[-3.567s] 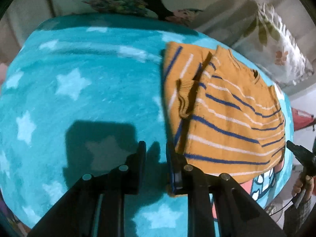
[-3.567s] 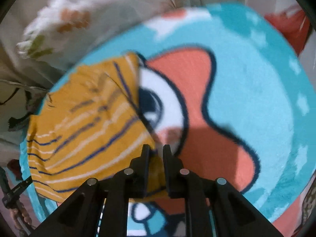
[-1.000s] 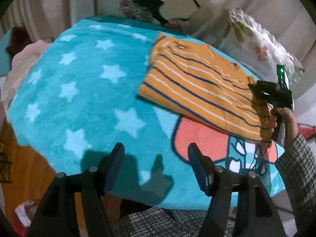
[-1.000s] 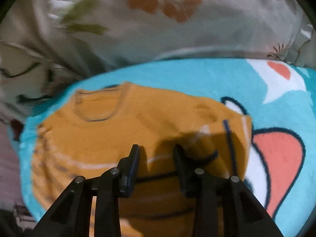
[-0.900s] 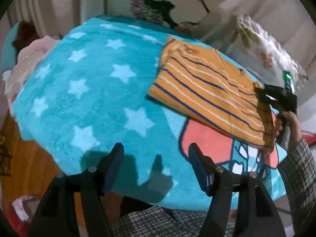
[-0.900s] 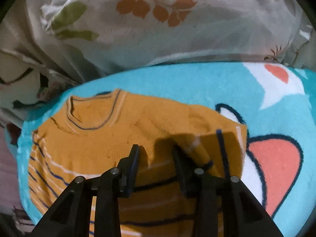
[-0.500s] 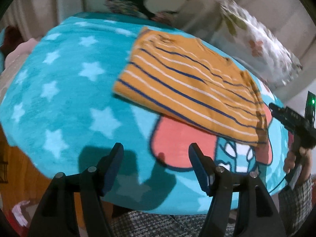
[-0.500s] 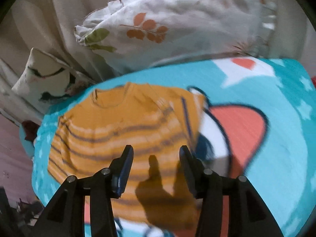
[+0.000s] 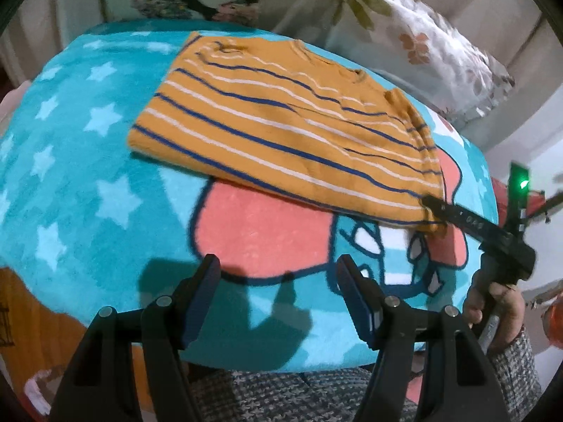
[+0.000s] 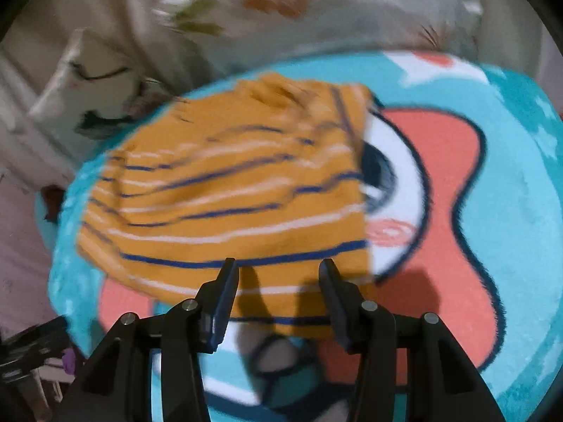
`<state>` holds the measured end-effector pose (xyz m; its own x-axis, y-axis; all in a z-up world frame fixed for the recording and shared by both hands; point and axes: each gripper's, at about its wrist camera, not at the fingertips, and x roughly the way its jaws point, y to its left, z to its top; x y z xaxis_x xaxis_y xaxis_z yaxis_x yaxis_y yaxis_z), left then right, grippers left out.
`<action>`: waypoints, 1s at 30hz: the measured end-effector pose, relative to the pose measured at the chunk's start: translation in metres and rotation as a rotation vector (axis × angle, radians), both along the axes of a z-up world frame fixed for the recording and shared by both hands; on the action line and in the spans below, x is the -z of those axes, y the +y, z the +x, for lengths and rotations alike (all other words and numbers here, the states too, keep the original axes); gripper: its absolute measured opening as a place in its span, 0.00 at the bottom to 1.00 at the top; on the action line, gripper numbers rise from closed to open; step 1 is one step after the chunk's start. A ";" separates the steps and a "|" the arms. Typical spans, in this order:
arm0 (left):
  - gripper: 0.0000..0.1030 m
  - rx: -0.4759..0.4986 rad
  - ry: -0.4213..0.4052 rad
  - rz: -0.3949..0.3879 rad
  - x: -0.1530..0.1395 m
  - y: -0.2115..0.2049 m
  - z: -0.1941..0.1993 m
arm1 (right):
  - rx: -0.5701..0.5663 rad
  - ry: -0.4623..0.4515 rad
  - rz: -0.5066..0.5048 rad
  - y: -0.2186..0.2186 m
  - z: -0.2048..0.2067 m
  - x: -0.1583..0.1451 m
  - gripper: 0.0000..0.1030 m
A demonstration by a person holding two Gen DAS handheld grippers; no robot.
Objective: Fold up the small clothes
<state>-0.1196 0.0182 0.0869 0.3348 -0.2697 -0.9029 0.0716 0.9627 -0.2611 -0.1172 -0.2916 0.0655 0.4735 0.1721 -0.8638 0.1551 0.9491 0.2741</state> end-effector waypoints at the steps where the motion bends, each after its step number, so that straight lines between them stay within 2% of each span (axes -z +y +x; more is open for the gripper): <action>1: 0.65 -0.022 -0.001 -0.001 -0.001 0.006 -0.003 | 0.040 0.025 0.001 -0.012 -0.001 0.006 0.28; 2: 0.65 -0.042 -0.002 -0.004 -0.001 0.012 -0.005 | 0.070 0.025 0.032 -0.021 -0.004 0.004 0.26; 3: 0.66 -0.063 -0.001 -0.006 -0.001 0.017 -0.008 | 0.083 0.021 0.047 -0.025 -0.007 0.000 0.29; 4: 0.66 -0.080 0.001 -0.009 -0.001 0.021 -0.010 | 0.096 0.005 0.040 -0.028 -0.013 -0.009 0.33; 5: 0.66 -0.089 0.003 -0.011 0.000 0.022 -0.012 | 0.098 -0.018 0.008 -0.027 -0.018 -0.019 0.42; 6: 0.66 -0.100 0.005 -0.013 0.000 0.024 -0.015 | 0.094 -0.038 -0.007 -0.025 -0.023 -0.026 0.45; 11: 0.66 -0.096 -0.005 0.004 -0.001 0.016 -0.024 | 0.029 -0.080 -0.002 -0.001 -0.042 -0.042 0.47; 16: 0.66 -0.100 -0.032 0.095 -0.004 0.014 -0.031 | -0.045 -0.074 -0.043 0.024 -0.057 -0.035 0.48; 21: 0.66 -0.103 -0.039 0.168 -0.004 0.021 -0.032 | -0.045 -0.062 -0.028 0.028 -0.058 -0.030 0.49; 30: 0.70 -0.065 -0.029 0.167 -0.001 0.042 -0.003 | -0.023 -0.086 -0.038 0.044 -0.045 -0.040 0.56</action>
